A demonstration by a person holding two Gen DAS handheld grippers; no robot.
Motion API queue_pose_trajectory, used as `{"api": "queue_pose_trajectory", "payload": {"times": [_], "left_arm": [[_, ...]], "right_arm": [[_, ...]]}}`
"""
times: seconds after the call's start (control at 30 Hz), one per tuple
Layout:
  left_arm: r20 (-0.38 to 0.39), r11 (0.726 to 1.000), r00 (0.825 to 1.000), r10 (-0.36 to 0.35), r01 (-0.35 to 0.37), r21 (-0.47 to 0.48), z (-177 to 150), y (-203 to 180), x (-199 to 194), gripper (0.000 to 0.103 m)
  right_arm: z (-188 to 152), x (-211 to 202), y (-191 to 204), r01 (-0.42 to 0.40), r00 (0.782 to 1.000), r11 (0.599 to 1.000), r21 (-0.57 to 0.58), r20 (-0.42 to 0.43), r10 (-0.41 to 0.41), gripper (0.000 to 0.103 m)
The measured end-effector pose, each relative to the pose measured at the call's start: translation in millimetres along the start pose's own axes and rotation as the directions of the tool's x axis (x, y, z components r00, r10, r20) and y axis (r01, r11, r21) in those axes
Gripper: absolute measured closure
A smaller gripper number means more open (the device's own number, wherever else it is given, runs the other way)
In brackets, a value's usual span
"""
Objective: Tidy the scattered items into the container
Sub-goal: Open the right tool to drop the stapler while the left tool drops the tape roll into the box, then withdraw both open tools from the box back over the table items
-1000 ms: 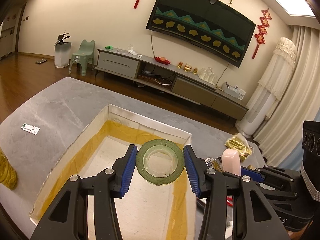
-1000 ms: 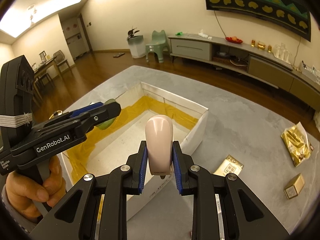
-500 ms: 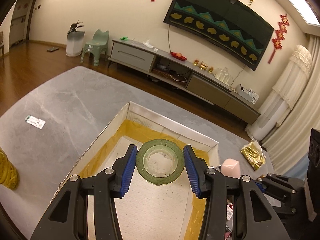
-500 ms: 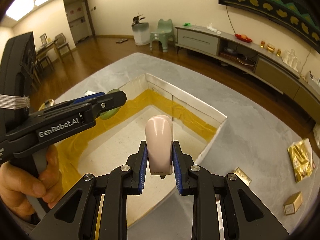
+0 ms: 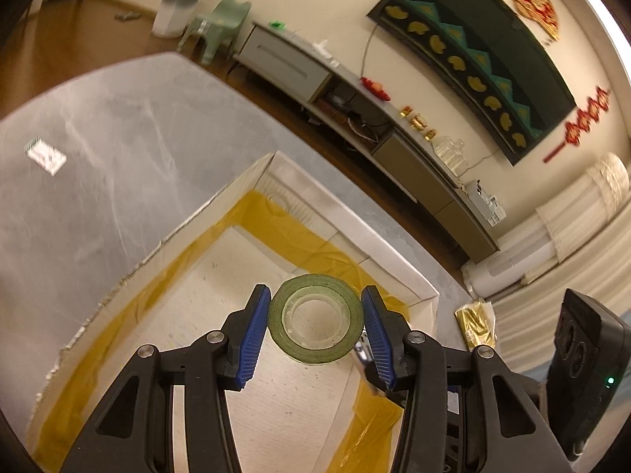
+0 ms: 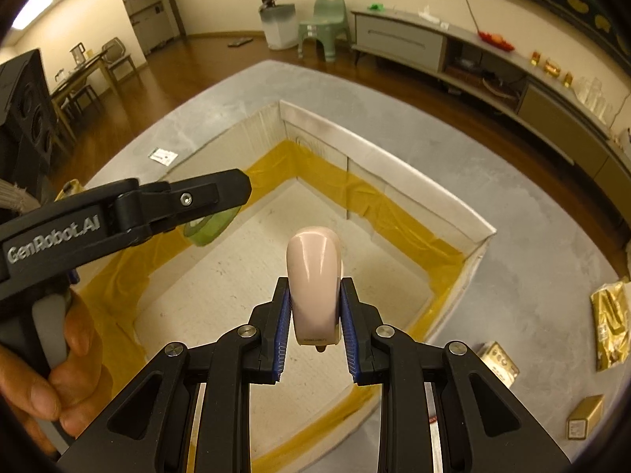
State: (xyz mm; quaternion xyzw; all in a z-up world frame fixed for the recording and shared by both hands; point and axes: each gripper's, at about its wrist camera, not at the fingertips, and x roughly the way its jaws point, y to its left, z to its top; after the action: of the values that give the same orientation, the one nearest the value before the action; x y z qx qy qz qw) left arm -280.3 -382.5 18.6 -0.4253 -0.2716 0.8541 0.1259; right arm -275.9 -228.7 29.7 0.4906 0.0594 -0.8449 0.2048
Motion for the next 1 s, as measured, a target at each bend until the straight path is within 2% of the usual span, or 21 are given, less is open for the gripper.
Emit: {"api": "queue_pose_trajectory", "payload": {"times": [0.13,0.23,0.33,0.4,0.43,0.47,0.73,0.83,1.0], "left_arm": [[-0.033,0.998,0.999,-0.007,0.006,-0.055,1.0,6.7,11.4,0.054],[-0.040,0.997,0.999,0.004,-0.007,-0.075,2.1,7.5,17.7,0.054],[-0.035,0.995,0.998,0.050,-0.052,-0.085,4.4,9.5,22.6,0.052],[-0.040,0.995,0.997,0.074,-0.076,-0.069,5.7,11.2,26.1,0.046],[-0.039,0.995,0.996,0.080,-0.082,-0.060,5.6,12.1,25.1,0.046],[-0.037,0.995,0.996,0.079,-0.082,-0.058,5.4,13.2,23.1,0.046],[0.015,0.997,0.997,0.081,-0.081,-0.007,2.4,16.4,-5.8,0.045],[0.021,0.996,0.997,0.079,-0.080,0.035,-4.8,13.1,-16.6,0.045],[0.083,0.988,0.992,0.094,-0.103,0.118,-14.2,-0.4,-49.4,0.043]], "right_arm": [[10.2,13.4,-2.6,-0.021,0.999,1.000,0.010,-0.042,0.021,0.077],[17.4,23.1,-3.2,0.003,0.998,1.000,0.003,-0.070,-0.003,0.077],[23.7,34.2,-3.8,0.032,0.995,0.999,0.000,-0.097,-0.032,0.076],[26.5,37.3,-7.0,0.052,0.995,0.999,0.007,-0.089,-0.051,0.070],[27.0,36.8,-8.3,0.065,0.995,0.998,0.011,-0.081,-0.064,0.064],[26.7,35.6,-9.3,0.069,0.995,0.997,0.015,-0.073,-0.068,0.062],[15.3,15.1,-18.5,0.039,0.998,0.997,0.066,-0.051,-0.036,0.062],[8.8,6.2,-18.2,0.024,0.999,0.997,0.076,-0.046,-0.021,0.062],[-9.7,-10.3,-10.3,0.001,0.999,0.998,0.059,-0.040,0.001,0.062]]}}
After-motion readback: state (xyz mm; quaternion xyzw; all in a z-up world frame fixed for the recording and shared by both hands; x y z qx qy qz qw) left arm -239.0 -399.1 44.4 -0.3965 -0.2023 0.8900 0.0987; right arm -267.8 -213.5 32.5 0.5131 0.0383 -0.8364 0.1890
